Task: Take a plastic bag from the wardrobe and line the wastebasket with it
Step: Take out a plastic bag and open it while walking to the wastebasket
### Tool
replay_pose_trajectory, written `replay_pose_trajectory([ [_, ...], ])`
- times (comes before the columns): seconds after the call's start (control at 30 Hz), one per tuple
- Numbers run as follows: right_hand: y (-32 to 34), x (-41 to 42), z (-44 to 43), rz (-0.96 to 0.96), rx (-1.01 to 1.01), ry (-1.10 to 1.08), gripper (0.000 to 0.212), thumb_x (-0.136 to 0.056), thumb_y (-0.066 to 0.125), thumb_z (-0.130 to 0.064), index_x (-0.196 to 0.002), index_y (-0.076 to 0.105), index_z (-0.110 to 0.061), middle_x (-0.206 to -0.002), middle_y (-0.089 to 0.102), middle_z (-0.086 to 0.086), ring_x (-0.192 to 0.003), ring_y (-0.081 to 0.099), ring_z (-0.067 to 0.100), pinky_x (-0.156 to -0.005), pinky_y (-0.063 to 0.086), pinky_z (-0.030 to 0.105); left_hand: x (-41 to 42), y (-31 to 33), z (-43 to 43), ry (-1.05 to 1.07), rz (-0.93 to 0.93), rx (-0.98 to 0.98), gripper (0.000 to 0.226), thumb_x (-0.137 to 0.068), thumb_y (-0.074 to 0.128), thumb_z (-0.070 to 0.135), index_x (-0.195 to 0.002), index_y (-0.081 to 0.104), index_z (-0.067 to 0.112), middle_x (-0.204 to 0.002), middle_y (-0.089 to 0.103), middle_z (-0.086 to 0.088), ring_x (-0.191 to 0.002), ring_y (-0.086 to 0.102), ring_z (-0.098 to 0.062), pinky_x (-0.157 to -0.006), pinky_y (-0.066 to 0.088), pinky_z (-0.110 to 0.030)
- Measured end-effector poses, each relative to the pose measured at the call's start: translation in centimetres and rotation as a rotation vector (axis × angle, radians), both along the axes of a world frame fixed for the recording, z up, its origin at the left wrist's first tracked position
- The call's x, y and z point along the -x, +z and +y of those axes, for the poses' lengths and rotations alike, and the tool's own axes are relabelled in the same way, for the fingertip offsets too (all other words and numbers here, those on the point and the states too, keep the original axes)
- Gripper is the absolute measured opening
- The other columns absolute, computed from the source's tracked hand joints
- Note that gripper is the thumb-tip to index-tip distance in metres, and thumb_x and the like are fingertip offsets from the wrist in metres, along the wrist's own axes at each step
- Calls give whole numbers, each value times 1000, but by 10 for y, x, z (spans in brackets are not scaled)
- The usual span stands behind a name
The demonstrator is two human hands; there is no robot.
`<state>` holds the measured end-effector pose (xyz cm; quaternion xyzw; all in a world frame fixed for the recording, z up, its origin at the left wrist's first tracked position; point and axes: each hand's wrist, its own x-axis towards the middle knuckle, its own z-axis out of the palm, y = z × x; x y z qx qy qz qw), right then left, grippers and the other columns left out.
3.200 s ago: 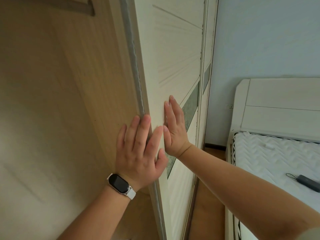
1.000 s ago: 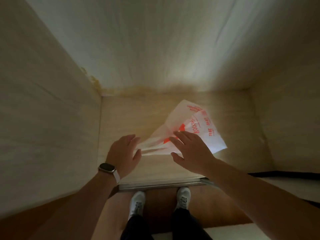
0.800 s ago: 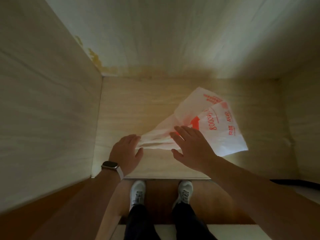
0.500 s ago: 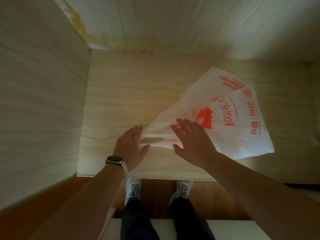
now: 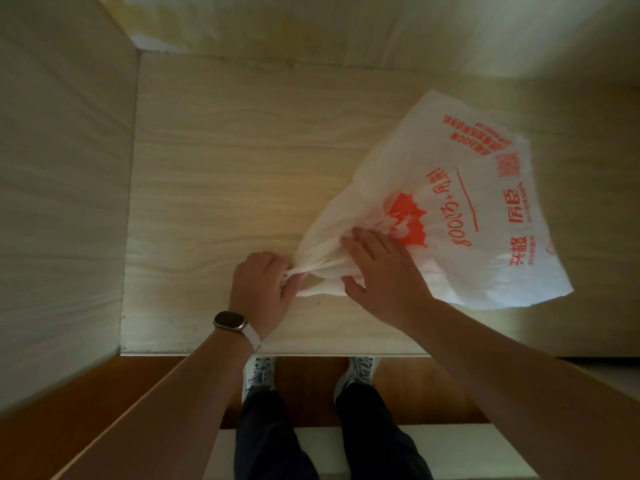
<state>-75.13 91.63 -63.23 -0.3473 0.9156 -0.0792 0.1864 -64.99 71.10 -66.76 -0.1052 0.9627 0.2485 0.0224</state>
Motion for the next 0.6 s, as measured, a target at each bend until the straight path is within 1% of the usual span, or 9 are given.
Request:
replay_pose_trajectory([
  [0.13, 19, 0, 3, -48, 10, -35, 57, -89, 57, -39, -139, 45, -17, -145, 47, 9, -133, 44, 30, -111, 38, 48, 6, 32, 2, 46, -123, -248, 42, -88, 40, 56, -70, 49, 18, -63, 41, 6, -59, 40, -14, -53, 27, -27],
  [0.23, 42, 0, 7, -98, -11, -57, 56, -92, 53, -41, -142, 41, -18, -148, 44, 8, -136, 41, 29, -114, 35, 49, 8, 67, 2, 25, -139, -332, 38, -86, 42, 59, -70, 45, 26, -58, 41, 9, -54, 40, -5, -49, 26, -23],
  [0.3, 60, 0, 11, -122, -22, -67, 55, -94, 51, -41, -143, 40, -19, -149, 43, 6, -138, 39, 27, -116, 33, 47, 11, 94, 0, -3, -147, -370, 36, -84, 49, 58, -70, 50, 25, -56, 45, 6, -51, 43, -8, -48, 27, -21],
  [0.33, 70, 0, 13, -128, -23, -69, 54, -95, 51, -41, -143, 40, -19, -149, 43, 5, -138, 39, 27, -116, 33, 46, 13, 108, -2, -19, -149, -390, 38, -82, 51, 59, -70, 52, 23, -56, 47, 4, -51, 44, -11, -47, 26, -19],
  [0.4, 92, 2, 16, -134, -13, -67, 52, -93, 54, -38, -141, 43, -20, -145, 47, 3, -135, 42, 25, -114, 35, 43, 17, 139, -5, -41, -142, -430, 44, -77, 52, 63, -67, 54, 19, -55, 50, 0, -53, 47, -15, -46, 29, -20],
  [0.47, 114, 2, 19, -138, 7, -73, 50, -92, 57, -34, -139, 46, -22, -142, 50, 1, -133, 44, 24, -112, 36, 41, 20, 171, -9, -55, -114, -435, 42, -74, 54, 62, -63, 51, 22, -53, 48, 1, -54, 48, -14, -46, 28, -19],
  [0.53, 137, 1, 19, -133, 24, -85, 48, -91, 59, -33, -137, 49, -22, -139, 52, 1, -131, 46, 23, -111, 37, 40, 23, 205, -14, -71, -50, -380, 35, -75, 57, 60, -60, 45, 30, -51, 43, 6, -53, 47, -13, -45, 27, -17],
  [0.6, 160, -2, 16, -101, 56, -99, 47, -89, 61, -34, -134, 53, -20, -134, 57, 3, -124, 53, 26, -106, 42, 42, 27, 239, -17, -89, 40, -312, 31, -78, 57, 58, -62, 40, 37, -53, 42, 9, -51, 45, -12, -47, 28, -17],
])
